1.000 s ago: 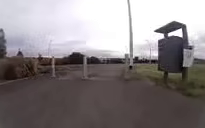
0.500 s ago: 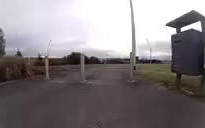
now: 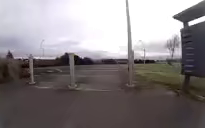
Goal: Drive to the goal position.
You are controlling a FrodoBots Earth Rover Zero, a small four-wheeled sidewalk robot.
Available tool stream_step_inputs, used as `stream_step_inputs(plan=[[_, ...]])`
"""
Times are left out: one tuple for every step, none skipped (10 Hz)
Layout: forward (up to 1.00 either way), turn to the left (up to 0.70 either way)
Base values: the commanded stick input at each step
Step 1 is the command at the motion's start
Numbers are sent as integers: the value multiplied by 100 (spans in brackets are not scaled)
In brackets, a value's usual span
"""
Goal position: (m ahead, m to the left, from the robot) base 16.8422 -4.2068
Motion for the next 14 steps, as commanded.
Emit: stream_step_inputs(plan=[[100, -36], [100, -40], [100, -40], [100, -40], [100, 0], [100, 0], [100, 0], [100, 0], [100, 0], [100, 0], [100, 0], [100, 0], [100, 0], [100, 0]])
